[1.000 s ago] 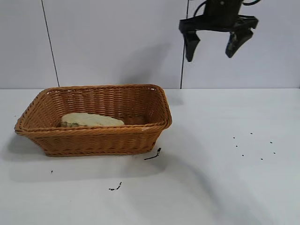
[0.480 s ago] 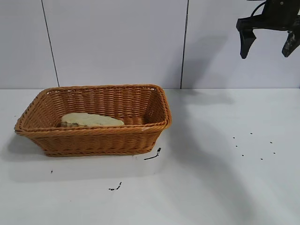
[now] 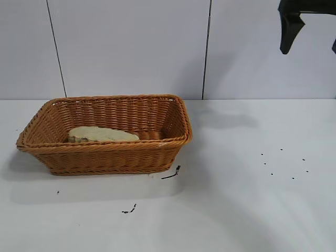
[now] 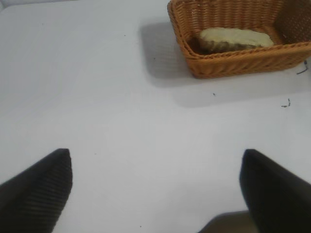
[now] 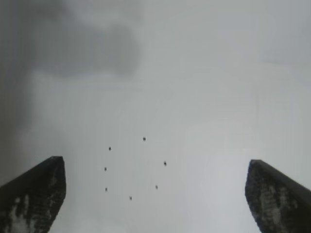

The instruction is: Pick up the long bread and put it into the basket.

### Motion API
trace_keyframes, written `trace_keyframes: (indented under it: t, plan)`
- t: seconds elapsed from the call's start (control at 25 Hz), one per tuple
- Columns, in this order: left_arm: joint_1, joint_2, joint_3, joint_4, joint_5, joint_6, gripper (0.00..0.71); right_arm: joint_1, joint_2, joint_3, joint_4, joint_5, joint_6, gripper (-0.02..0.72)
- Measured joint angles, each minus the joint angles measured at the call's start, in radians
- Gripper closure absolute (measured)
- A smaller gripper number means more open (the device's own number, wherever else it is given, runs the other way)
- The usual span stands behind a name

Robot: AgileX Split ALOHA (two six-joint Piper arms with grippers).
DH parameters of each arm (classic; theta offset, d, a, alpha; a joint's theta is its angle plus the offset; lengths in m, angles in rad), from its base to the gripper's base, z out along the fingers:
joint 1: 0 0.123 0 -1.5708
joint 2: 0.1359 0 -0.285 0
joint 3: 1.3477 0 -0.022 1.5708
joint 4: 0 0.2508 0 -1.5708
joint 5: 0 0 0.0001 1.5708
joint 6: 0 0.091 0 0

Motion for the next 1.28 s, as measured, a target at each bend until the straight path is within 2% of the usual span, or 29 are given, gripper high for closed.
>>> trace_keyframes:
  t: [0.32, 0.64, 0.84, 1.0, 1.28]
  plan:
    - [0.0, 0.0, 0.0, 0.0, 0.0, 0.0, 0.014, 0.0, -0.452, 0.483, 0.0, -0.006, -0.001, 0.01]
    - [0.0, 0.0, 0.0, 0.0, 0.0, 0.0, 0.014, 0.0, -0.993, 0.859, 0.018, -0.134, -0.008, 0.01]
    - [0.0, 0.0, 0.0, 0.0, 0.0, 0.0, 0.014, 0.0, -1.311, 0.905, 0.029, -0.175, -0.015, 0.01]
    - [0.0, 0.0, 0.0, 0.0, 0.0, 0.0, 0.014, 0.0, -1.487, 0.906, 0.029, -0.179, -0.016, 0.01]
    - [0.0, 0.0, 0.0, 0.0, 0.0, 0.0, 0.014, 0.0, -1.596, 0.906, 0.029, -0.179, -0.023, 0.01]
